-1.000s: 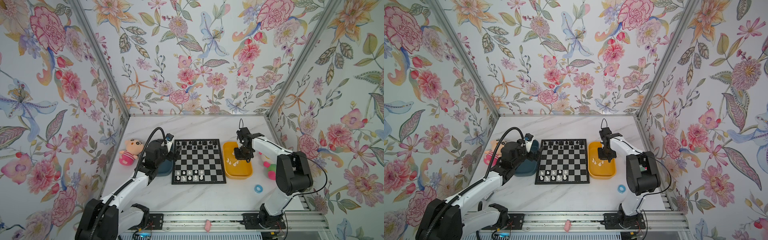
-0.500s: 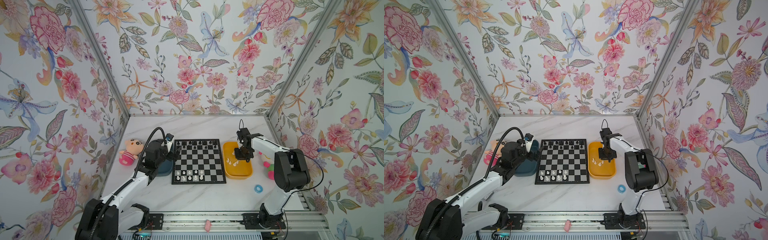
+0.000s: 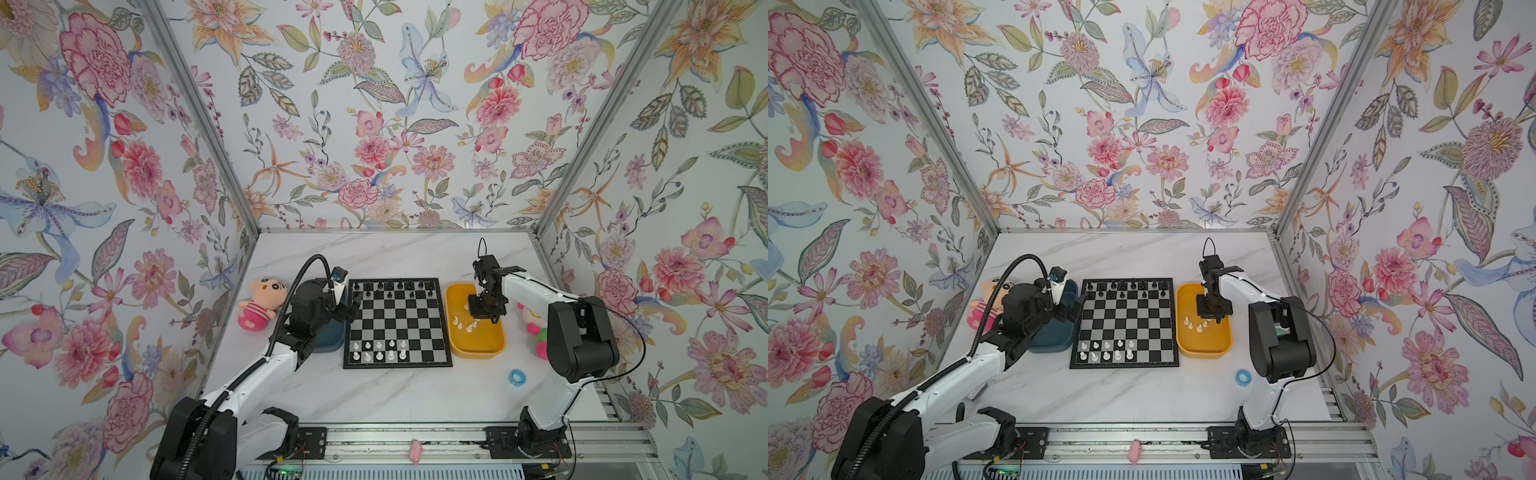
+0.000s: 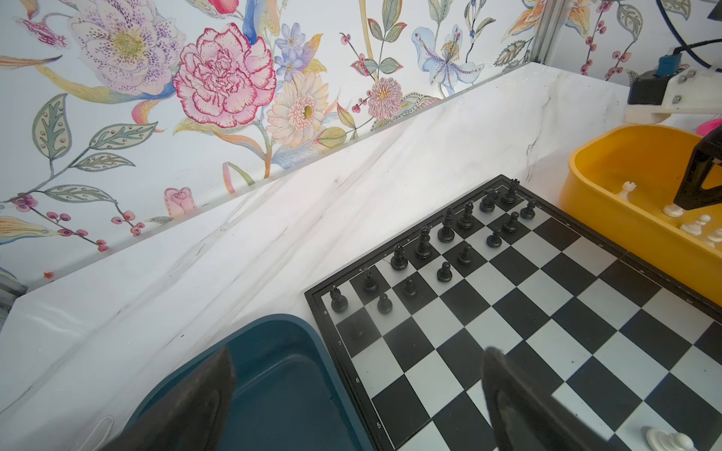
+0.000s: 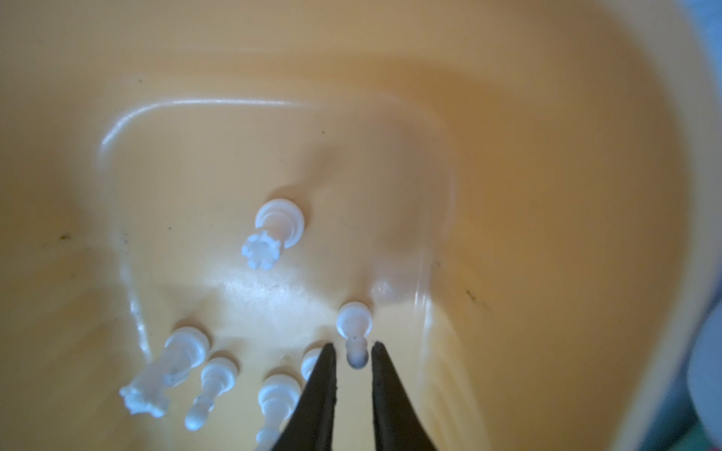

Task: Set up the chess pieces on the board
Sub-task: 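Lower the right gripper into the yellow tray and grasp a white pawn, then carry the white pawn with the right gripper toward the board's near rows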

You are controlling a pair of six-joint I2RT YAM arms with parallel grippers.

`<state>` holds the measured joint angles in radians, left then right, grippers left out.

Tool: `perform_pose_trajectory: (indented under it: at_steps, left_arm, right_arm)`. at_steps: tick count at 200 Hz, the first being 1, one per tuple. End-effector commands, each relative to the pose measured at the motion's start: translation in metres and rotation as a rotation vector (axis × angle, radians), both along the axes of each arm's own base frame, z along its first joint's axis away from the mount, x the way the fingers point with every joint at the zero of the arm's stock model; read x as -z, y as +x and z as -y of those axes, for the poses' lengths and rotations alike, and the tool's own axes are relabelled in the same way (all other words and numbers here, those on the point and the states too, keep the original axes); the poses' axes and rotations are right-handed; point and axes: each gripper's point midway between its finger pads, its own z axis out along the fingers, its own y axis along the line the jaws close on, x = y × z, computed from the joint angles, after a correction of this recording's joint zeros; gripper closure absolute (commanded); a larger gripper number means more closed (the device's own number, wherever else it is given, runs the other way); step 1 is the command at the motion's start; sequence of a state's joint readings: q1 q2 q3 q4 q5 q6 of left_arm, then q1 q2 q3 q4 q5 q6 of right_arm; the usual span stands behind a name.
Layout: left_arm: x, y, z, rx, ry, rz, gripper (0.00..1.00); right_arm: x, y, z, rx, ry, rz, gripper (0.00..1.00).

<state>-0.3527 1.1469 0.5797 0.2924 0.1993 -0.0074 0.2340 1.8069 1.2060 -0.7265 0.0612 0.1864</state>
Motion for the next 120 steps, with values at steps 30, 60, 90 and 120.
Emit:
perform_pose_trajectory:
  at_steps: [30, 60, 90, 120]
  left_arm:
    - [-0.014, 0.006, -0.001, -0.006, -0.018, 0.032, 0.01]
    - [-0.015, 0.006, -0.002, -0.008, -0.017, 0.034, 0.01]
    - [-0.014, 0.005, -0.002, -0.009, -0.017, 0.034, 0.01]
    - [-0.016, 0.004, -0.003, -0.01, -0.017, 0.04, 0.01]
  right_arm:
    - [0.006, 0.006, 0.002, -0.002, -0.007, -0.009, 0.84]
    - [0.007, 0.005, 0.002, -0.001, -0.004, -0.01, 0.93]
    - [0.003, 0.003, 0.003, 0.0, -0.009, -0.001, 0.98]
    - [-0.01, 0.003, 0.004, 0.003, -0.009, 0.021, 1.0]
